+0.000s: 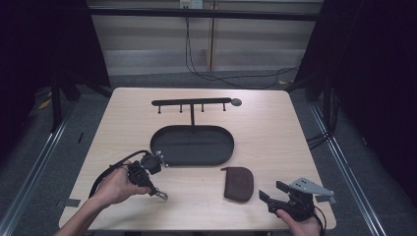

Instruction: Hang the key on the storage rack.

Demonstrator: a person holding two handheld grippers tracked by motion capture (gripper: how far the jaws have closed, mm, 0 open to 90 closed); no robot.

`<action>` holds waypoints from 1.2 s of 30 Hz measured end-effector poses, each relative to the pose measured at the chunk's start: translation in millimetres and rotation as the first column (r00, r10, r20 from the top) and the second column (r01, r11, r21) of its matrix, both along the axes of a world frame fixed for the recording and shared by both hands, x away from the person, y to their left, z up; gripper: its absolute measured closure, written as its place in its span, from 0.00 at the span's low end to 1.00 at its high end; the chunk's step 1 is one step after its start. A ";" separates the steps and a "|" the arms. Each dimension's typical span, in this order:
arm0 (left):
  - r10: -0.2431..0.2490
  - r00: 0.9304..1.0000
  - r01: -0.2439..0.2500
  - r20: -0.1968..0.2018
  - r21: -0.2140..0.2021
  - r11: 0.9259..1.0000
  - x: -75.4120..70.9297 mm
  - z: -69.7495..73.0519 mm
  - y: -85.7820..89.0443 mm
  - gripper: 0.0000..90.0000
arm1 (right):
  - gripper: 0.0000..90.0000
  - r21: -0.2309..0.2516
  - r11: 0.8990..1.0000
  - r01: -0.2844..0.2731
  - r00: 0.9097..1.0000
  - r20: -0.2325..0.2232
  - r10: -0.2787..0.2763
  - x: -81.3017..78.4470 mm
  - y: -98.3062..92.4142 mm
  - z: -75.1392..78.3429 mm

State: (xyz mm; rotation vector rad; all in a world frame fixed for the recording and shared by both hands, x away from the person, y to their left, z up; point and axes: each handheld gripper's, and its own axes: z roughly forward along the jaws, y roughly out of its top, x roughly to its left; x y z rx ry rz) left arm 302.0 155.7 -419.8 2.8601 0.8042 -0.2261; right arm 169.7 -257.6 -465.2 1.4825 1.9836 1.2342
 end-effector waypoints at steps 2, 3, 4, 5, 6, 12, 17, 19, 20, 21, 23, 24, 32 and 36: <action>0.005 1.000 -0.005 0.006 -0.004 1.000 0.6 4.7 -0.3 0.99 | 0.27 -0.001 1.000 0.000 1.000 0.000 0.000 -0.1 0.0 0.0; 0.008 1.000 -0.008 0.009 -0.007 1.000 0.7 6.1 -0.7 0.99 | 0.27 0.000 1.000 0.000 1.000 0.000 0.000 -0.1 0.0 0.0; 0.001 1.000 0.000 0.011 -0.005 1.000 1.2 8.1 -1.3 0.99 | 0.27 -0.001 1.000 0.001 1.000 0.000 -0.001 0.0 0.0 0.0; -0.003 1.000 0.003 0.011 -0.003 1.000 1.3 8.9 -1.6 0.99 | 0.27 0.000 1.000 0.000 1.000 0.000 0.000 0.2 0.0 -0.1; -0.005 1.000 0.005 0.010 0.005 1.000 1.3 10.6 -2.1 0.99 | 0.27 -0.002 1.000 -0.001 1.000 0.000 0.001 0.3 -0.1 -0.3; -0.004 1.000 0.004 0.011 0.019 1.000 4.3 17.5 1.4 0.99 | 0.27 -0.001 1.000 -0.002 1.000 0.000 0.002 0.3 0.1 -0.4; 0.005 1.000 -0.006 0.029 0.028 1.000 5.6 24.4 4.5 0.99 | 0.26 -0.004 1.000 -0.003 1.000 0.000 0.003 0.5 0.2 -0.5; 0.013 1.000 -0.014 0.029 0.029 0.999 6.1 27.2 5.4 0.99 | 0.26 -0.004 1.000 -0.003 1.000 -0.002 0.003 0.4 0.5 -0.5; 0.015 0.999 -0.016 0.033 0.030 0.999 6.8 28.6 6.0 0.99 | 0.26 -0.005 1.000 -0.003 1.000 -0.002 0.003 0.3 0.6 -0.5; 0.018 0.999 -0.019 0.036 0.029 0.999 7.6 29.5 6.7 0.99 | 0.26 -0.004 1.000 -0.004 1.000 -0.003 0.004 0.3 0.5 -0.5; 0.018 0.999 -0.019 0.030 0.034 0.999 9.0 28.6 7.2 0.99 | 0.26 -0.004 1.000 -0.003 1.000 -0.003 0.003 0.4 0.4 -0.5; 0.023 0.999 -0.024 0.026 0.037 0.999 9.2 28.2 7.1 0.99 | 0.26 -0.004 1.000 -0.003 1.000 -0.002 0.003 0.5 0.4 -0.6; 0.058 0.998 -0.059 0.030 0.030 0.998 16.7 41.4 10.5 0.98 | 0.26 -0.006 1.000 -0.005 1.000 -0.007 0.005 1.0 0.5 -1.0; 0.077 0.996 -0.078 0.034 0.041 0.996 20.8 45.5 13.8 0.99 | 0.26 -0.006 1.000 -0.007 1.000 -0.007 0.006 0.8 0.5 -1.0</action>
